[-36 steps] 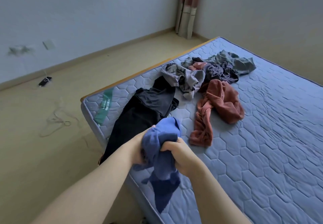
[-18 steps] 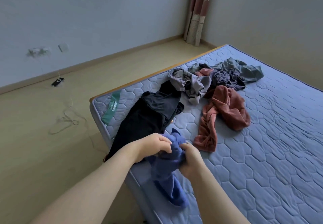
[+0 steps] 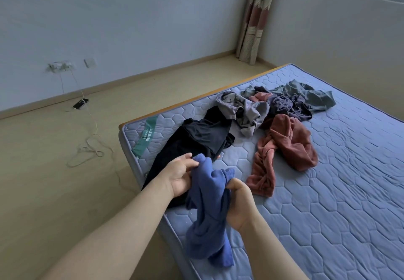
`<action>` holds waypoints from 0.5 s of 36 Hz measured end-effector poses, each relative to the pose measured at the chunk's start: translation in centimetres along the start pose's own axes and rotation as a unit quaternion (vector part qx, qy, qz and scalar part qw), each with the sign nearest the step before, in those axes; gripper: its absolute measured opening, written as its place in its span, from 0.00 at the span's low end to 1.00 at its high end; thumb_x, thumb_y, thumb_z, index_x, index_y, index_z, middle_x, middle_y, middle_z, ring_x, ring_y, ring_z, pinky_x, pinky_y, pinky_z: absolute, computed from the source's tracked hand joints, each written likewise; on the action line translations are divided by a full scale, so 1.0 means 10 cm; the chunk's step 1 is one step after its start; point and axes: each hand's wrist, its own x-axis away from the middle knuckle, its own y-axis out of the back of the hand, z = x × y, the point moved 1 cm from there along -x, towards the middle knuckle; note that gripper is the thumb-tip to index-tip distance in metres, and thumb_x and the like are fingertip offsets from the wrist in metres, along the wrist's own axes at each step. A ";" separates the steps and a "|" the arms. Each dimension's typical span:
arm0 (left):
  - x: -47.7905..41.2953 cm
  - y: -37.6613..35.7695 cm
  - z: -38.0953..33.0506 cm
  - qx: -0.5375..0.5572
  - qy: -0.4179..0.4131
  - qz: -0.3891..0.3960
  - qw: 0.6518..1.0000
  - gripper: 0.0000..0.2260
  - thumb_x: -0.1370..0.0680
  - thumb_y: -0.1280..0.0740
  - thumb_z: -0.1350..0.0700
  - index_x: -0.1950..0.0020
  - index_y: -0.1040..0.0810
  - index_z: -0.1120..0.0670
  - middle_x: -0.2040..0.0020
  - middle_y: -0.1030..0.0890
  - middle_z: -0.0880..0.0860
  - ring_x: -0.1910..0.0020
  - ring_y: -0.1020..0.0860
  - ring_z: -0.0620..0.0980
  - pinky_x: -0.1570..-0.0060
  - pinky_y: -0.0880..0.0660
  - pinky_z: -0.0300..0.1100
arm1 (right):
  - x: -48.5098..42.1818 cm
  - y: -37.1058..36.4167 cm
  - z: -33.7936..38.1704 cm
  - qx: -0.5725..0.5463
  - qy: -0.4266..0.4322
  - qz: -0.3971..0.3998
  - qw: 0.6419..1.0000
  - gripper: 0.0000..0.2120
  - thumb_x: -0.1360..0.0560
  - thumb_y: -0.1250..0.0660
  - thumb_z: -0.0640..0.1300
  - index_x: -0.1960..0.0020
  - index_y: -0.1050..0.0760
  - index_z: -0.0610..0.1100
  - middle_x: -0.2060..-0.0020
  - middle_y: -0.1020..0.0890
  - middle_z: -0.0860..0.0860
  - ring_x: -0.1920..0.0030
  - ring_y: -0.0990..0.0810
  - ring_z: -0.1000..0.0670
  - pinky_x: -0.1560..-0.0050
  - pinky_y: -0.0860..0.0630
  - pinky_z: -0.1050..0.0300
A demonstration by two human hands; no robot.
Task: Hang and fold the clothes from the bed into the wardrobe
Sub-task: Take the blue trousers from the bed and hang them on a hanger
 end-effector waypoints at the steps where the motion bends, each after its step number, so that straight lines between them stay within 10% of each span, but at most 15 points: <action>1: -0.01 0.01 -0.01 -0.004 -0.006 0.012 1.000 0.10 0.22 0.44 0.70 0.52 0.29 0.56 0.61 0.26 0.56 0.63 0.27 0.50 0.63 0.27 0.40 | -0.03 0.00 -0.03 0.004 -0.003 -0.019 1.000 0.12 0.26 0.48 0.34 0.60 0.27 0.35 0.67 0.21 0.41 0.62 0.24 0.41 0.57 0.27 0.50; 5: 0.04 0.04 -0.08 0.005 -0.063 0.038 0.997 0.12 0.25 0.49 0.69 0.61 0.29 0.58 0.63 0.26 0.57 0.63 0.27 0.52 0.58 0.28 0.43 | -0.11 0.06 -0.07 0.080 -0.039 -0.137 0.987 0.09 0.32 0.37 0.46 0.58 0.27 0.40 0.62 0.23 0.43 0.58 0.25 0.44 0.56 0.30 0.54; 9: 0.17 0.02 -0.16 0.032 -0.113 0.042 0.992 0.15 0.27 0.50 0.72 0.62 0.28 0.57 0.72 0.23 0.53 0.72 0.23 0.47 0.70 0.25 0.35 | -0.14 0.08 0.03 0.174 0.141 -0.243 0.944 0.10 0.30 0.32 0.38 0.52 0.28 0.37 0.63 0.28 0.47 0.65 0.31 0.51 0.64 0.34 0.58; 12: 0.27 0.01 -0.19 0.023 -0.121 0.086 0.989 0.18 0.28 0.52 0.72 0.68 0.28 0.58 0.74 0.27 0.54 0.76 0.27 0.47 0.74 0.30 0.33 | -0.08 -0.12 0.14 0.184 0.162 -0.170 0.955 0.11 0.25 0.34 0.42 0.43 0.29 0.42 0.58 0.26 0.51 0.59 0.29 0.53 0.55 0.32 0.58; 18: 0.43 0.04 -0.24 -0.076 -0.135 0.137 0.978 0.20 0.28 0.52 0.72 0.72 0.28 0.59 0.76 0.29 0.54 0.79 0.30 0.46 0.77 0.32 0.32 | 0.04 -0.47 0.15 0.063 0.040 0.019 0.997 0.18 0.21 0.43 0.49 0.58 0.19 0.41 0.65 0.18 0.46 0.60 0.23 0.48 0.59 0.27 0.56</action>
